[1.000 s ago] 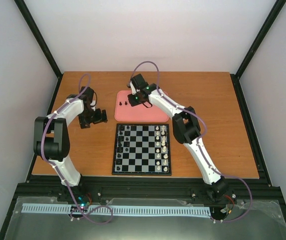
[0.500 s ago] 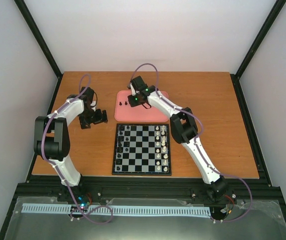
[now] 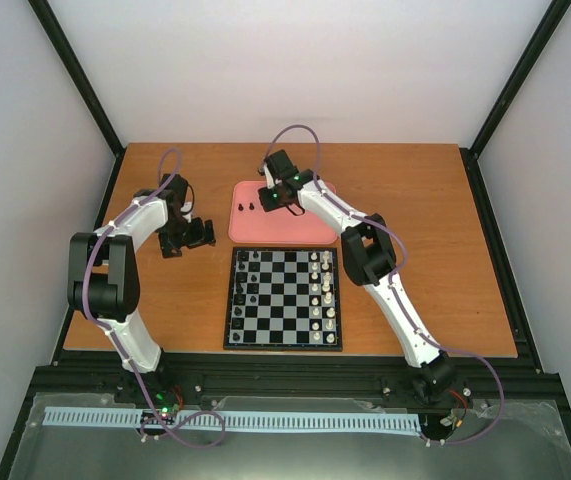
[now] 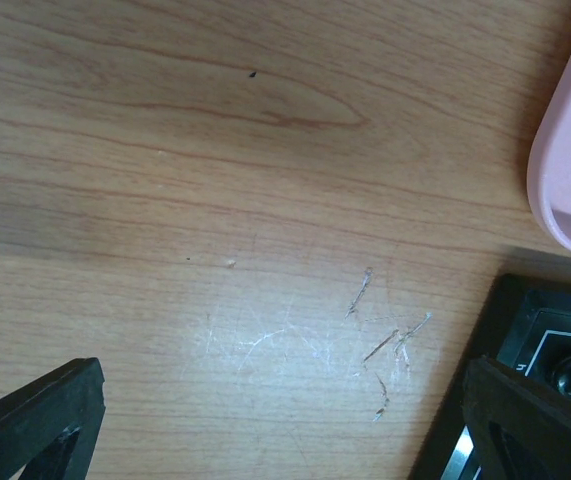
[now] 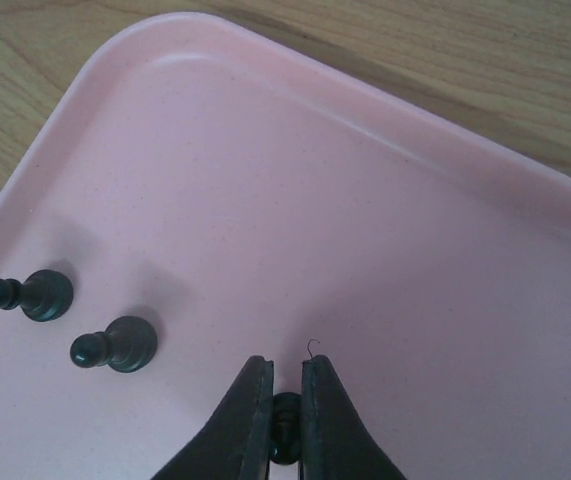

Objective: Set up the chess pieces on the board
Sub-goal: Pick up the chess piece from the storage box, then place the chess piece on the chessboard.

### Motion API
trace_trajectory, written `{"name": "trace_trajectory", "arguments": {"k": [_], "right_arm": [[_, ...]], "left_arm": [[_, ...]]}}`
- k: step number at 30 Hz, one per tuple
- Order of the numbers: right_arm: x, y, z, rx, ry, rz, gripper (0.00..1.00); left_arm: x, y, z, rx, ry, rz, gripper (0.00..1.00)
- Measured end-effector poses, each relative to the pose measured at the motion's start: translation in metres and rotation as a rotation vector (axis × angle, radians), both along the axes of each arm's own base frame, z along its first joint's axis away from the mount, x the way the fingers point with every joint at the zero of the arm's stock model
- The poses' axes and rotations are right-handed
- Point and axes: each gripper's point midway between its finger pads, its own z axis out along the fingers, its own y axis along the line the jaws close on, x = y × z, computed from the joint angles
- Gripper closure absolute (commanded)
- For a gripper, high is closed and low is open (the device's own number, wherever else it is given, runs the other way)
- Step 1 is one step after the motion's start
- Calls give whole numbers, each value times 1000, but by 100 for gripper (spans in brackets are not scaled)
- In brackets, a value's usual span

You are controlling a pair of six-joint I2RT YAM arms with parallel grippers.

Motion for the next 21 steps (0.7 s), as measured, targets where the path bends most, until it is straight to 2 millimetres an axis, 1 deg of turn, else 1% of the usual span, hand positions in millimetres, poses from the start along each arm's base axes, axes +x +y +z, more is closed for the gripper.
{"name": "trace_trajectory", "arguments": {"k": [8,12,14,15,19,21], "right_arm": [[-2,-1,-1,-12,-3,14,97],[-17,-12,5,-37,12,26,97],[-26,-17,21,-44,6,35,97],[-31,-19,32,-41,-4,39,97],[-57,-23,95,-11,-69,66,97],[-83,-21,128,11,-108,95,97]], "left_arm": [[0,-2,-2,-9,5,-1,0],[0,-1,-2,-8,6,-1,0],[0,-1,-2,-8,6,-1,0],[0,-1,-2,-8,6,-1,0],[0,-1,-2,-8,6,-1,0],[0,-1,-3,-6,6,-1,0]]}}
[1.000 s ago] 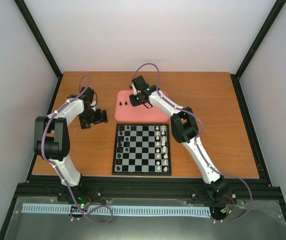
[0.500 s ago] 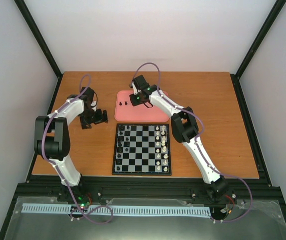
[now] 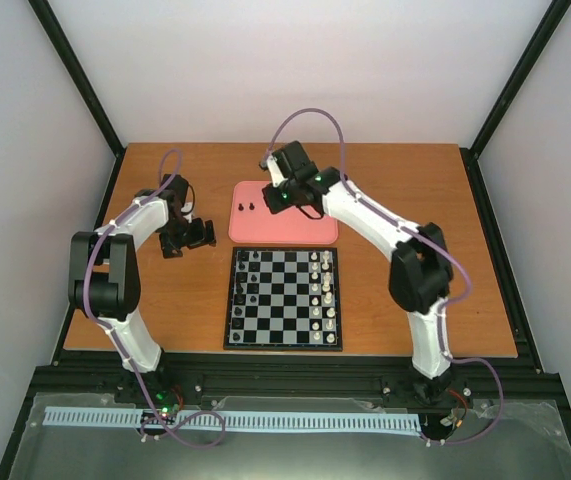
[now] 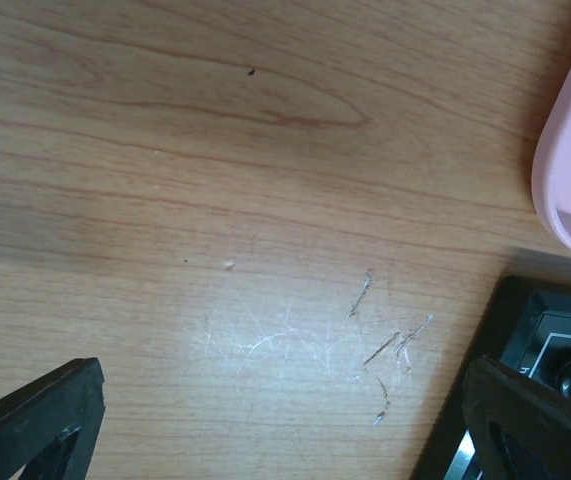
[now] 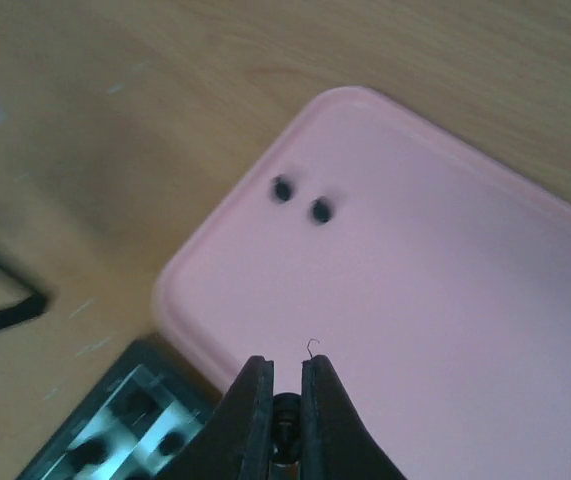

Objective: Set up the chess pieces on the board
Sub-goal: Place the chess piece on the chessboard.

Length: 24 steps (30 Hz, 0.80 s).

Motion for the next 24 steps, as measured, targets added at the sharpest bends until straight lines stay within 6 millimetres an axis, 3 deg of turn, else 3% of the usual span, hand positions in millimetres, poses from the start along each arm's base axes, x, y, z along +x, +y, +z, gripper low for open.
{"name": "trace_trajectory", "arguments": {"k": [2,5,8,12,14,17,24], "right_arm": [[-36,6,23,19,-30,44,97],[-93,14,22,26,-19,111,97],[-154,19,-14,-24,56,180,97],[-215,17,-64,-118,148,246,97],[-236,18,-73,-138,164,269,97],[-256,23,-70,-130,153,298,97],[-271,38,-57,-72,110,332,97]], "left_arm": [[0,1,0,4,-1,1,0],[1,1,0,7,-2,1,0],[1,2,0,10,-4,2,0],[1,2,1,12,-9,2,0],[2,2,3,12,-15,2,0],[2,2,4,13,-21,3,0],[3,4,6,24,-29,5,0]]}}
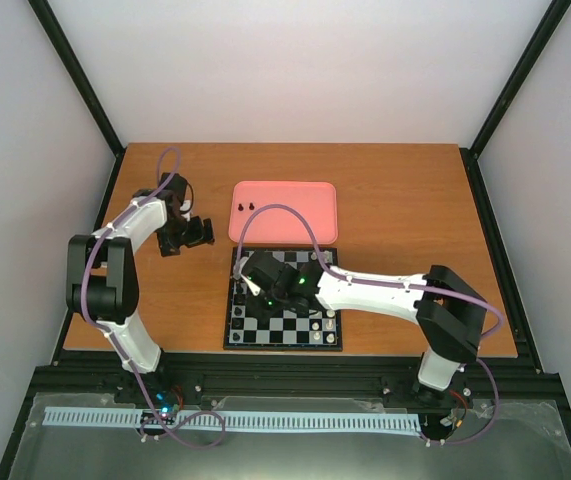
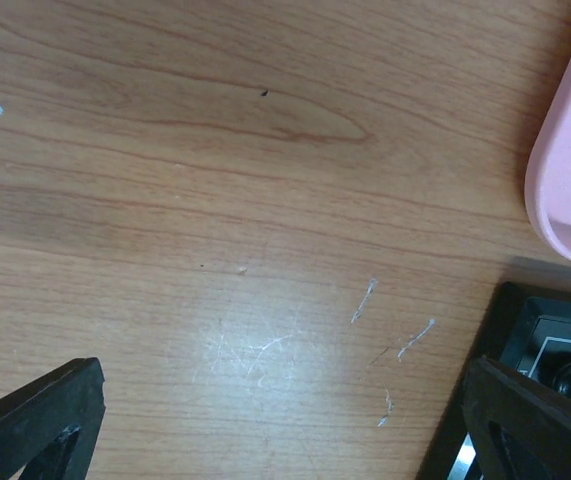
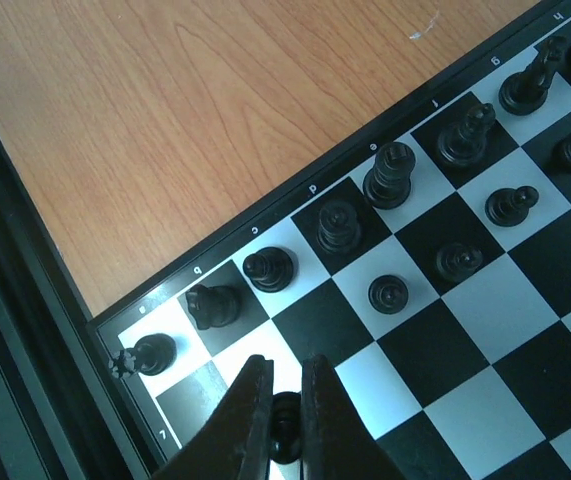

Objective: Set up the chess pieces on the board
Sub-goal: Place the chess piece on the chessboard.

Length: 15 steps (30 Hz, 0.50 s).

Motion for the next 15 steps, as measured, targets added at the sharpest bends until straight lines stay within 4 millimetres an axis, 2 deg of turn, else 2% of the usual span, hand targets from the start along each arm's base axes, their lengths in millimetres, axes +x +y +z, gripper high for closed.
{"name": "trace_trajectory", "arguments": {"k": [5,11,15], "right_arm": [[2,6,-8,6,-1,3,97],[4,12,-26,-24,10,19,97],[5,14,-29,-21,22,27,97]], "left_arm": [[1,1,4,7,-14,2,0],[1,2,7,13,-23,3,0],[1,3,7,15,-24,3,0]]}}
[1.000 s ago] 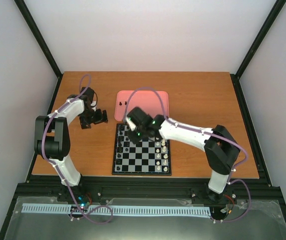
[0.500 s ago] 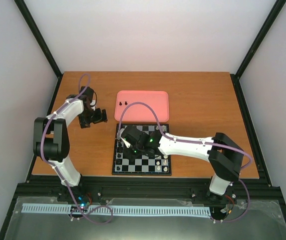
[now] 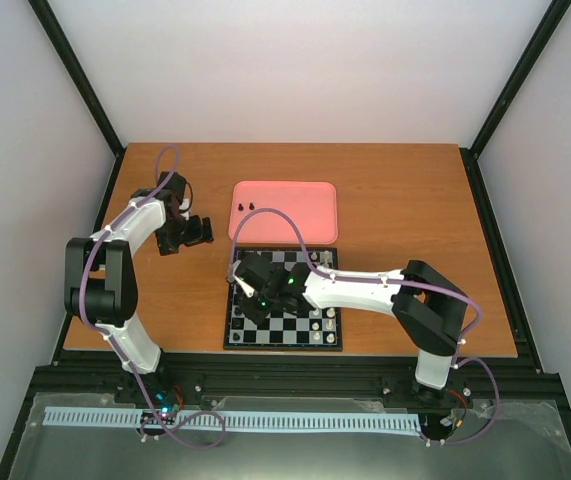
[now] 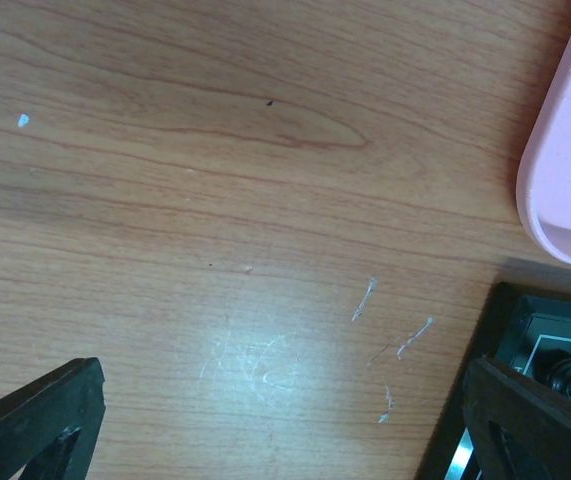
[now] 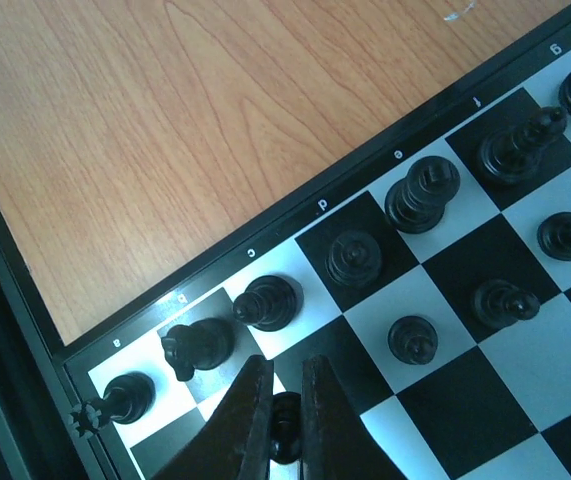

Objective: Set up the chess pieces on the board
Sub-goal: Place the chess piece on the chessboard.

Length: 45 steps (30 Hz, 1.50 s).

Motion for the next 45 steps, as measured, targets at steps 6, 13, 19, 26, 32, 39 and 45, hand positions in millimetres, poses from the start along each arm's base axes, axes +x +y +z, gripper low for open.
{"name": "trace_trajectory", "arguments": {"k": [6,13,19,26,32,39,45], "right_arm": [[1,4,1,24,17,8,97],[2,8,-1,44,32,14,97],[5,6,-7,37,44,8,97],[4,5,-9,43,54,13,97],[1,0,-21,24,67,10,97],[4,-3,-27,15,73,1,97],[8,-4,-31,15,80,-6,95]], "left_arm": [[0,0,0,0,1,0,0],[0,0,0,0,1,0,0],[0,0,0,0,1,0,0],[0,0,0,1,1,0,0],[0,1,0,5,1,1,0],[0,1,-1,8,2,1,0],[0,2,-1,10,2,2,0]]}}
